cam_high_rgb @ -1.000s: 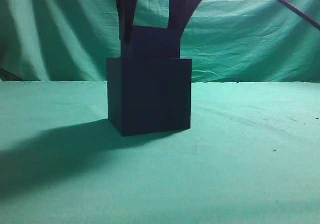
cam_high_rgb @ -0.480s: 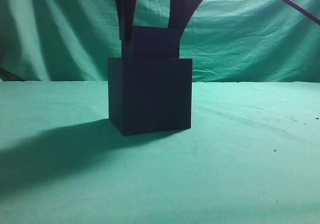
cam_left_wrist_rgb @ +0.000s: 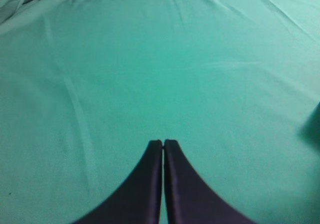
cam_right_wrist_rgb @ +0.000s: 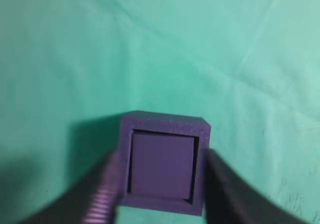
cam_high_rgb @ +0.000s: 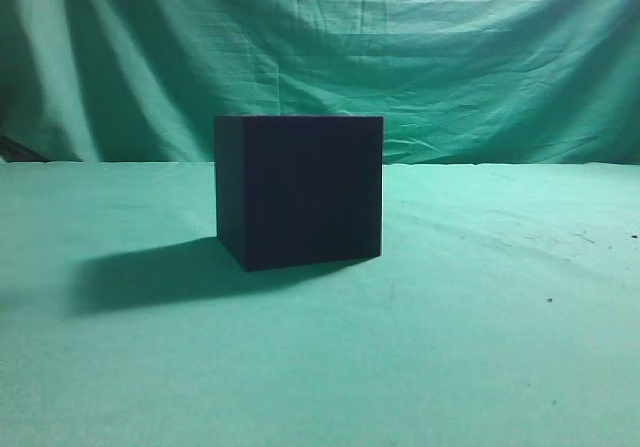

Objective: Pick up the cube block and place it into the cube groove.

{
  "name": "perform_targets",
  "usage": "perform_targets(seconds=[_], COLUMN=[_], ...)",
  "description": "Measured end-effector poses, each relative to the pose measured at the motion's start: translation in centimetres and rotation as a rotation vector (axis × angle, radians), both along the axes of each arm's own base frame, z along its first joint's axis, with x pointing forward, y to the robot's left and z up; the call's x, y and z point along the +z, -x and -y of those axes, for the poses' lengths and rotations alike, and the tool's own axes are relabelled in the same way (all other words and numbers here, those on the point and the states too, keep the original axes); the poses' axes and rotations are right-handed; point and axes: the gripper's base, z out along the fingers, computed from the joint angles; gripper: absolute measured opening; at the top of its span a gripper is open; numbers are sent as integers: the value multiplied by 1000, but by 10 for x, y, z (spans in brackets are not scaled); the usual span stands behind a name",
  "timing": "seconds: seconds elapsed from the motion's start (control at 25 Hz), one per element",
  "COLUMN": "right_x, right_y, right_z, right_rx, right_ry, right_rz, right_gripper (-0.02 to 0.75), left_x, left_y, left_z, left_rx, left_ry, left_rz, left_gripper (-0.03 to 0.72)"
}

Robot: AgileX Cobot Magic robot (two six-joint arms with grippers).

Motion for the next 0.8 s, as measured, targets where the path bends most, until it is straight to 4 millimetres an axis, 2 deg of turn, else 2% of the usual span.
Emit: perform_targets(seconds=[0.12, 0.24, 0.4, 0.52, 0.64, 0.8], right_x=[26, 56, 100, 127, 133, 120], right_y=[8, 22, 48, 76, 102, 137], right_z=[8, 22, 45, 72, 101, 135], right_rx=[0, 0, 4, 25, 29, 33], right_ry=[-43, -95, -185, -223, -212, -192], right_rz=[44, 98, 173, 244, 283, 272], right_gripper=[130, 0, 0, 0, 0, 0], left_x=[0, 0, 0, 0, 0, 0], left_y=[0, 0, 0, 0, 0, 0], left_z=[0, 0, 0, 0, 0, 0], left_rx=[0, 0, 0, 0, 0, 0], left_ry=[0, 0, 0, 0, 0, 0], left_rz=[0, 0, 0, 0, 0, 0], left_gripper=[0, 0, 0, 0, 0, 0])
